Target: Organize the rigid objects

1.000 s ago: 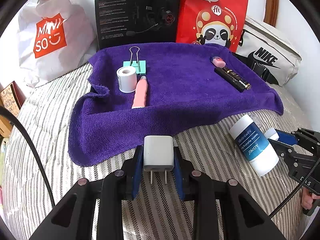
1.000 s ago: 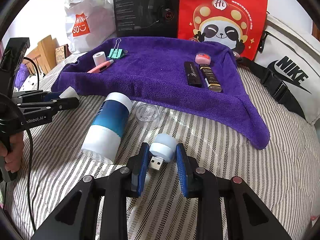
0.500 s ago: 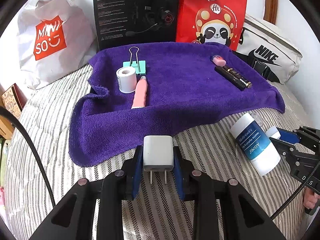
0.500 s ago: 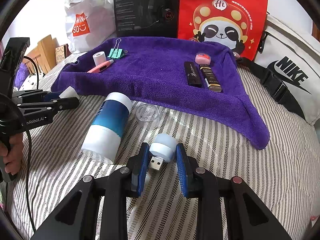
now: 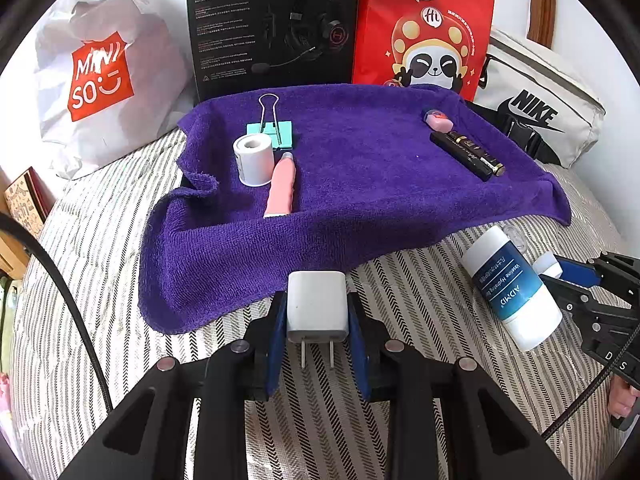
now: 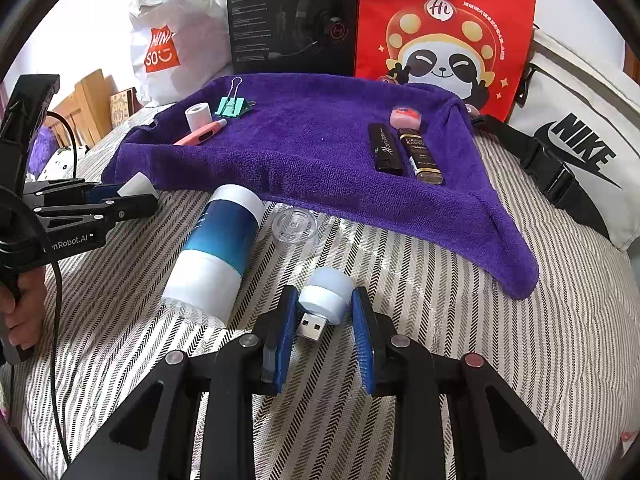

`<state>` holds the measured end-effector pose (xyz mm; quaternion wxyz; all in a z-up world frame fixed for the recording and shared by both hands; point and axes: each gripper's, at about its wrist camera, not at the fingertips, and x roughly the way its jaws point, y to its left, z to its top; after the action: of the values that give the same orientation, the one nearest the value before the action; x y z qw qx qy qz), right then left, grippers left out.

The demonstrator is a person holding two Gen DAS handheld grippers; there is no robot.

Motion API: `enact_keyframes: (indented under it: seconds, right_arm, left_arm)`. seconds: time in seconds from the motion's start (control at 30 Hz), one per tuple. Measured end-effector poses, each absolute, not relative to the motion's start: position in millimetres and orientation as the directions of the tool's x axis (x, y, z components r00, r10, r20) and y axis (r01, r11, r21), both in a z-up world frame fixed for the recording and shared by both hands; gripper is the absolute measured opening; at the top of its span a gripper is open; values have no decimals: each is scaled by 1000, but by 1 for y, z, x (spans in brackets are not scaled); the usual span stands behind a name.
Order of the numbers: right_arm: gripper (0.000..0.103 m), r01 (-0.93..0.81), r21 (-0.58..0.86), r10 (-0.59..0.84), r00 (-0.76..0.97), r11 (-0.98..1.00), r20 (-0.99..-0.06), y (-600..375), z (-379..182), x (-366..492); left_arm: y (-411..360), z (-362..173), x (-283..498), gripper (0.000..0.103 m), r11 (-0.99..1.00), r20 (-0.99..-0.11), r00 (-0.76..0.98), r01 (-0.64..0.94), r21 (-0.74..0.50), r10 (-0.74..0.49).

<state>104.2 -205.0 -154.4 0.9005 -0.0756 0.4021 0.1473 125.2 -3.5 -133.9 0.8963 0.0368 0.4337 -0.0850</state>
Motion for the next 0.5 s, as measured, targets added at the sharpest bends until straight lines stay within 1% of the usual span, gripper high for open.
enact_keyframes:
  seconds: [0.27, 0.4, 0.5]
  right_arm:
    - [28, -326, -20, 203, 634, 945, -746, -206, -154, 103]
    - [27, -316, 1, 213, 635, 949, -742, -209, -153, 102]
    - [27, -259, 19, 190, 656, 966, -731, -214, -147, 98]
  left_arm:
    - [-5, -133, 124, 27, 983, -784, 611, 181, 0, -113]
    - [-10, -132, 121, 26, 984, -780, 619, 179, 27, -91]
    - [-8, -129, 117, 26, 983, -777, 616, 181, -20, -129]
